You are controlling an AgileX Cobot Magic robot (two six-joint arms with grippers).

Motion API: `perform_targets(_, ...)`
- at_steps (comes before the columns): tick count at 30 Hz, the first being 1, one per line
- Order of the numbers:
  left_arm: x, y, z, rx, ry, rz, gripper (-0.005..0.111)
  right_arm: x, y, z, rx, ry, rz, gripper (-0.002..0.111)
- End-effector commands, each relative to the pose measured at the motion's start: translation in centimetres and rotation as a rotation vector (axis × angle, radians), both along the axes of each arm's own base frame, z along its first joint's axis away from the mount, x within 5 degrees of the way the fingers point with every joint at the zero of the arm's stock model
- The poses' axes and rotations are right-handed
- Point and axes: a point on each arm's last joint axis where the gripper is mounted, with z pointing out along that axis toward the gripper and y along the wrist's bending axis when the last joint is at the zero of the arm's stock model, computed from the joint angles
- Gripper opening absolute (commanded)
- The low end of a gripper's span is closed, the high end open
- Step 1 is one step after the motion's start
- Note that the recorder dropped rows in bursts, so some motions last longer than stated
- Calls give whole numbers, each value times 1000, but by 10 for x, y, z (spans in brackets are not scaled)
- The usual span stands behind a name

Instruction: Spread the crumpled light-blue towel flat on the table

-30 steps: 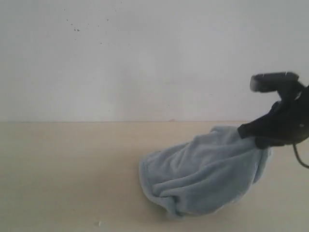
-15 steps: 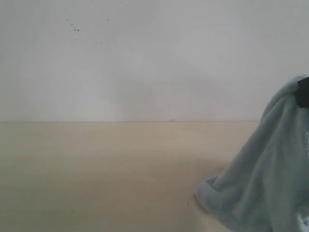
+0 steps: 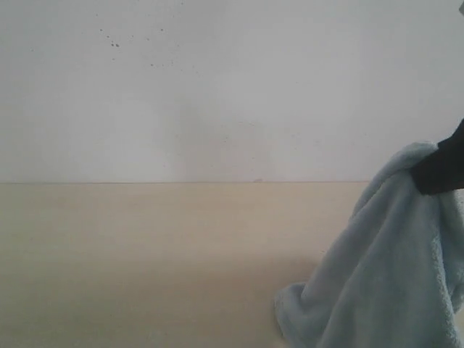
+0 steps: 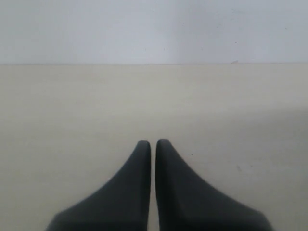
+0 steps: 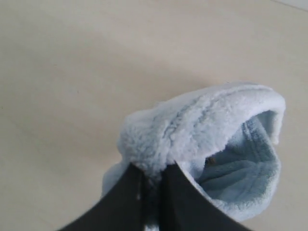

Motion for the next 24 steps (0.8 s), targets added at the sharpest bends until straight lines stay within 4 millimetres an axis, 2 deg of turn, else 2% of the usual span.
perform_targets(1,0,0,-1,-5,4,-5,4,-8,14,2,16,-9,81,1)
perform_targets(12,0,0,2,19,-35,-8,4,-15,16,-3,-6,69,120,1)
perform_targets(13,1,-1,6,-42,-70,-6,4,-17,16,-2,-7,72,122,1)
perform_targets(14,1,-2,10,-176,-91,-2,4,-18,15,-2,-7,71,123,1)
perform_targets(16,1,-4,17,-563,-107,18,4,-20,15,0,-8,59,128,1)
perform_targets(18,1,-6,17,-727,-60,16,4,-22,14,2,-10,46,132,1)
perform_targets(24,-2,-13,7,-700,66,-24,4,-23,13,1,-19,49,139,1)
